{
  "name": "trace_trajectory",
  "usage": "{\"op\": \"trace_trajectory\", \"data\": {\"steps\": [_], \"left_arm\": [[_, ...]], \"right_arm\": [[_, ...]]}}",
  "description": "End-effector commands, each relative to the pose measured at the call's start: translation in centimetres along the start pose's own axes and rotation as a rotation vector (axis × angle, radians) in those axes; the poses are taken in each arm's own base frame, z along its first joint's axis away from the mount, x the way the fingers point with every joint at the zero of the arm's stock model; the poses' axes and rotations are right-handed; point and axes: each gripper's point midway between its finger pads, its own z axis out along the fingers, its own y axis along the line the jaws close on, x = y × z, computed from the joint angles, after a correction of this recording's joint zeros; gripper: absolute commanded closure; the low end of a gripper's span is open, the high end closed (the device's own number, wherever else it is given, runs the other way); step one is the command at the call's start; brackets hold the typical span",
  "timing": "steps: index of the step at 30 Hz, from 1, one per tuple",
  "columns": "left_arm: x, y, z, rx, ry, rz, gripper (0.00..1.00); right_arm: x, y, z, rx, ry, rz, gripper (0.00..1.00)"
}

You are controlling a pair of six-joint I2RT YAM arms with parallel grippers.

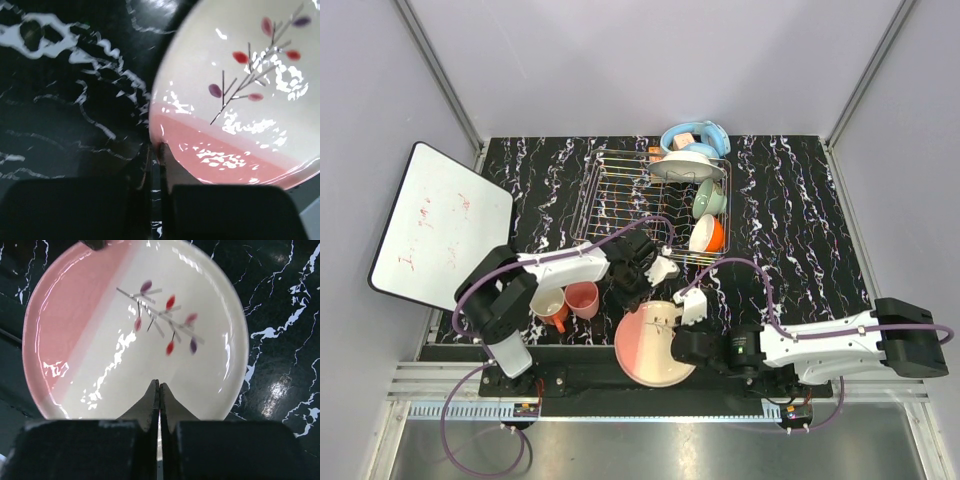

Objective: Load the mixed dishes into the dish rack

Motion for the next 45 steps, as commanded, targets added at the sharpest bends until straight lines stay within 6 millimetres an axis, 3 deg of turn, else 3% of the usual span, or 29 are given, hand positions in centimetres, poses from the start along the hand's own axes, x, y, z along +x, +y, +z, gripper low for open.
{"op": "trace_trajectory", "data": {"steps": [1,2,5,6,9,10,13,16,22,26,27,32,36,37,39,45], "left_arm": [[-1.4,-2.4,0.0,0.149,-0.042,0.039,1.0],[-1.4,-2.4,-0.1,0.151,-0.043,0.04,1.0],[-1.7,-2.1,-0.6,0.138,-0.054,0.04,1.0],[-1.8,-1.8,-0.7,0.128,-0.056,0.043,1.0],[-1.9,-1.0,-1.4,0.102,-0.065,0.043,1.0],[-2.0,-0.7,-1.7,0.095,-0.072,0.041,1.0],[-2.5,-0.2,-2.6,0.074,-0.082,0.045,1.0],[-4.3,-0.2,-4.4,0.052,-0.129,0.064,1.0],[-6.3,-0.5,-7.3,0.032,-0.194,0.087,1.0],[-6.4,-0.5,-7.6,0.031,-0.195,0.091,1.0],[-6.4,-0.5,-7.6,0.031,-0.19,0.088,1.0],[-7.1,-0.6,-8.2,0.03,-0.205,0.101,1.0],[-7.9,-0.7,-8.8,0.023,-0.217,0.111,1.0],[-8.0,-0.8,-8.9,0.025,-0.217,0.114,1.0],[-8.2,-0.8,-8.9,0.024,-0.214,0.12,1.0],[-9.4,-1.2,-8.5,0.038,-0.216,0.149,1.0]], "right_arm": [[-1.4,0.4,-0.3,-0.003,-0.06,0.082,1.0],[-1.3,0.4,-0.4,-0.005,-0.061,0.096,1.0],[-1.3,-0.4,-0.7,0.02,-0.067,0.121,0.85],[-1.4,-0.7,-0.8,0.028,-0.072,0.127,0.73],[-1.5,-1.9,-1.3,0.054,-0.089,0.158,0.56],[-1.7,-2.0,-1.6,0.041,-0.102,0.181,0.45],[-1.5,-2.5,-1.8,0.03,-0.108,0.24,0.33],[-1.3,-2.8,-2.0,0.02,-0.111,0.291,0.26],[-1.4,-3.5,-1.9,0.013,-0.153,0.337,0.18],[-1.3,-3.5,-1.4,-0.028,-0.192,0.33,0.14],[-2.2,-2.9,-1.5,-0.065,-0.229,0.337,0.14],[-2.0,-4.5,-0.8,-0.064,-0.315,0.353,0.08],[-3.1,-4.8,-0.9,-0.111,-0.408,0.406,0.05],[-2.4,-5.3,-0.5,-0.105,-0.407,0.388,0.05],[-3.5,-4.2,-1.0,-0.181,-0.454,0.416,0.05],[-3.3,-3.3,-0.6,-0.229,-0.465,0.374,0.05]]}}
